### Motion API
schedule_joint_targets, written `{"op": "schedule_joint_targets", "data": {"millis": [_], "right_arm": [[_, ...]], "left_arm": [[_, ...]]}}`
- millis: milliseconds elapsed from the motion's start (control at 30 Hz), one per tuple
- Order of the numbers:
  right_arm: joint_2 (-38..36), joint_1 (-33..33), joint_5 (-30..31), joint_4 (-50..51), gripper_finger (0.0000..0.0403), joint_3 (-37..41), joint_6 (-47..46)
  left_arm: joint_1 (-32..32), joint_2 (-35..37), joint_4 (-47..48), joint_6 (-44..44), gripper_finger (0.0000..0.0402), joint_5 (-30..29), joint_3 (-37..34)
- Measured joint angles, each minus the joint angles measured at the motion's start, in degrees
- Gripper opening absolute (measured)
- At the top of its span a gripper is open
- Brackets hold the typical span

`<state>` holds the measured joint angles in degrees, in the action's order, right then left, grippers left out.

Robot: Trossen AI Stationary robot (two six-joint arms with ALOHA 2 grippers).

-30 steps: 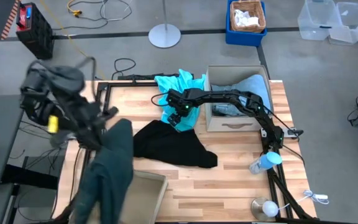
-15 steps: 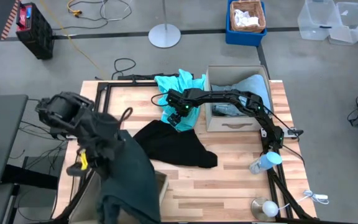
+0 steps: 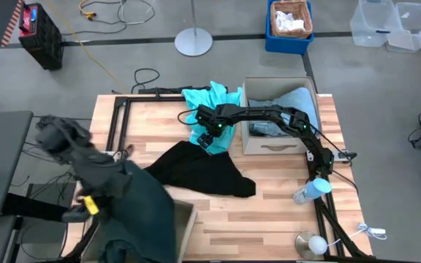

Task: Sort clothes
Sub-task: Put the dark blue pants into the bottom laundry bin

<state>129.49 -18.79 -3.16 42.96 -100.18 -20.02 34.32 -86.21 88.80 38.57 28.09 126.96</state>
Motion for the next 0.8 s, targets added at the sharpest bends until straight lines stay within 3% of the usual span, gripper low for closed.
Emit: {"op": "schedule_joint_targets", "data": {"millis": [233,400,633,800], "right_arm": [[-0.02,0.0,0.0,0.1,0.0276,-0.02,0.5],[-0.02,0.0,0.0,0.13,0.0276,-0.02,0.58],[-0.04,0.0,0.0,0.24,0.0276,-0.02,0.56],[-0.05,0.0,0.0,0.26,0.0276,-0.02,0.56]], "left_arm": [[5.57,4.81,-1.13,10.64,0.0004,-6.19,0.01],[6.39,6.64,-1.31,15.61,0.0004,-6.62,0.04],[6.39,5.19,0.75,14.42,0.0004,-1.16,-0.91],[6.34,4.47,0.8,11.09,0.0004,-1.3,-4.67]]}}
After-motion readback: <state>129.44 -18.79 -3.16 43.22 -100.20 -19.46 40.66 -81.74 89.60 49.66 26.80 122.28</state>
